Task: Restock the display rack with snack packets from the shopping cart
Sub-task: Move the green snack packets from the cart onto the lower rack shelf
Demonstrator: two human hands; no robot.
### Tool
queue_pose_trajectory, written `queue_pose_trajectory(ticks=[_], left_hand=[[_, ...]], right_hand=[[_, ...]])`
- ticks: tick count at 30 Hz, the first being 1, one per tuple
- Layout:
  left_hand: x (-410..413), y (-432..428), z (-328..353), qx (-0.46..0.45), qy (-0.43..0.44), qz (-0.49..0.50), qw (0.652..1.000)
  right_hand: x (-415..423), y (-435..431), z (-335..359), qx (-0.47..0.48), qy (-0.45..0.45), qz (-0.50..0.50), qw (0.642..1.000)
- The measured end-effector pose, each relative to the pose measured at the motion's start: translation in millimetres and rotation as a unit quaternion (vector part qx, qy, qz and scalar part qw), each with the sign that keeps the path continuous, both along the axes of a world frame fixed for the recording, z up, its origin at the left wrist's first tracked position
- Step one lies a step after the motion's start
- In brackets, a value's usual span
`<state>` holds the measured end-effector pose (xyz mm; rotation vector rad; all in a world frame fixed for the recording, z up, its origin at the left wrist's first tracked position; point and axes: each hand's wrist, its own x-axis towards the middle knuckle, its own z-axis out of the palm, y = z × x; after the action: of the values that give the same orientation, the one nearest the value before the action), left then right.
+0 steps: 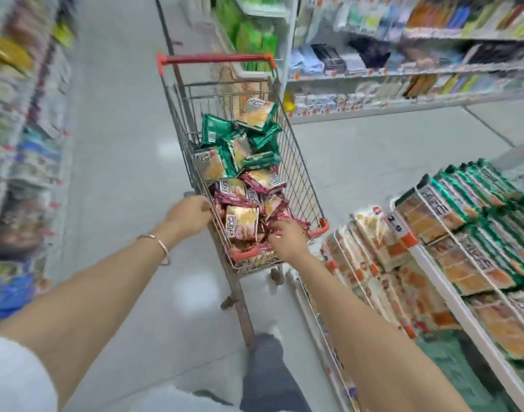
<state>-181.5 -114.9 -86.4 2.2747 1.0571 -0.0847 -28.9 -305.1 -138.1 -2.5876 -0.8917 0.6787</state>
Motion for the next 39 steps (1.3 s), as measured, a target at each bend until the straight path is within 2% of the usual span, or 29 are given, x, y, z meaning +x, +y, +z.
queue_pose_trajectory(ticks=[6, 14, 16, 19, 23, 26, 28, 30, 31, 32, 33, 34, 35, 36, 38, 39], left_hand=[[42.1, 82.7, -12.3, -0.039, -0.047, 0.114, 0.992], [82.1, 161.3, -22.5, -0.089, -0.057, 0.239, 0.965], [88.6, 172.7, -20.1, -0.109, -0.070, 0.275, 0.953], [99.2, 187.1, -18.7, -0.159, -0.078, 0.311, 0.934], [117.1, 199.3, -30.1, -0.224, -0.088, 0.343, 0.908], [128.5, 208.0, -40.1, -0.246, -0.114, 0.355, 0.895], [140.7, 213.0, -43.0, -0.217, -0.144, 0.360, 0.896], [163.0, 215.3, -38.5, -0.184, -0.159, 0.334, 0.910], [176.0, 216.6, -36.9, -0.197, -0.156, 0.309, 0.917], [188.3, 217.9, -37.8, -0.236, -0.154, 0.291, 0.914], [200.2, 219.5, -38.9, -0.299, -0.159, 0.290, 0.895], [209.2, 222.6, -41.7, -0.372, -0.177, 0.312, 0.856], [216.9, 224.2, -43.9, -0.429, -0.203, 0.337, 0.813], [222.0, 226.1, -48.3, -0.456, -0.233, 0.355, 0.782], [229.6, 226.3, -52.4, -0.460, -0.264, 0.375, 0.760], [231.5, 224.4, -53.0, -0.462, -0.269, 0.381, 0.755]], right_hand=[[82.4, 117.5, -27.7, 0.009, 0.031, 0.074, 0.997], [160.4, 277.3, -22.5, 0.013, 0.091, 0.154, 0.984], [166.3, 309.5, -23.5, 0.012, 0.078, 0.161, 0.984], [169.1, 346.3, -34.5, -0.075, -0.005, 0.200, 0.977], [167.4, 361.0, -58.8, -0.105, -0.007, 0.217, 0.970], [184.4, 357.3, -56.5, -0.031, 0.040, 0.194, 0.980], [209.2, 351.5, -38.5, 0.040, 0.085, 0.173, 0.980], [243.4, 347.1, -17.0, 0.076, 0.195, 0.141, 0.968], [259.1, 344.1, -6.4, 0.076, 0.260, 0.126, 0.954], [272.5, 341.0, 1.9, 0.061, 0.317, 0.121, 0.939], [283.1, 338.5, 9.2, 0.059, 0.360, 0.131, 0.922], [290.8, 337.8, 12.4, 0.075, 0.377, 0.141, 0.912], [297.7, 338.0, 13.2, 0.112, 0.367, 0.127, 0.915], [305.1, 340.4, 13.0, 0.175, 0.320, 0.082, 0.928], [328.1, 347.5, 7.7, 0.247, 0.091, -0.060, 0.963], [341.9, 349.9, 0.2, 0.223, -0.009, -0.108, 0.969]])
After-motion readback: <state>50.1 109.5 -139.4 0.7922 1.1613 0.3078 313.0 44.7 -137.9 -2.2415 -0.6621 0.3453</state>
